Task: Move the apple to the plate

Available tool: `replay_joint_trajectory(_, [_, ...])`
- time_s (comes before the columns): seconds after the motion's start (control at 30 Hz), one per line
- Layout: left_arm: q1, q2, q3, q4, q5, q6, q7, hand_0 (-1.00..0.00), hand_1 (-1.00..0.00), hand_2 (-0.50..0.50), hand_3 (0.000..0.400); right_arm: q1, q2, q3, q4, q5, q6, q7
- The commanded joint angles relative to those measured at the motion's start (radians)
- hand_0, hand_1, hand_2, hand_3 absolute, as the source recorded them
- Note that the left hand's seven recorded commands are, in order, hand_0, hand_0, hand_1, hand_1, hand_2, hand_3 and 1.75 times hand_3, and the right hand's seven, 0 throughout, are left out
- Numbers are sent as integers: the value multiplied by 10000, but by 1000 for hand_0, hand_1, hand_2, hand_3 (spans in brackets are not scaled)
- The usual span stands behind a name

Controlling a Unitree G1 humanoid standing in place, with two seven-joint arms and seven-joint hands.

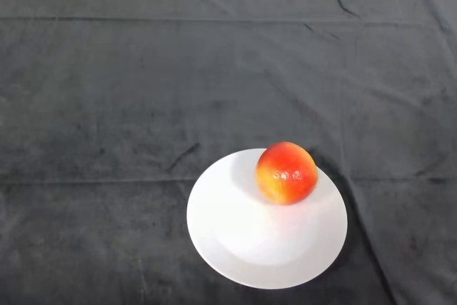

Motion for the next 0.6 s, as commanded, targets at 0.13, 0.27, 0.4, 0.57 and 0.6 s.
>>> replay_joint_trajectory(0.13, [70,666,277,462,-76,-195,-53,0,0,0,0,-520,-320,-3,-5,270,-4,37])
replay_joint_trajectory(0.27, [65,655,262,440,-66,-172,-44,0,0,0,0,-521,-320,-3,-3,269,-5,38])
replay_joint_trajectory(0.4, [65,648,255,434,-60,-166,-44,0,0,0,0,-521,-320,-4,-2,267,-5,39])
replay_joint_trajectory(0.57, [71,646,253,432,-57,-162,-52,0,0,0,0,-521,-321,-5,-1,266,-6,40])
replay_joint_trajectory(0.6, [73,647,253,431,-57,-161,-54,0,0,0,0,-521,-321,-5,-1,266,-6,40])
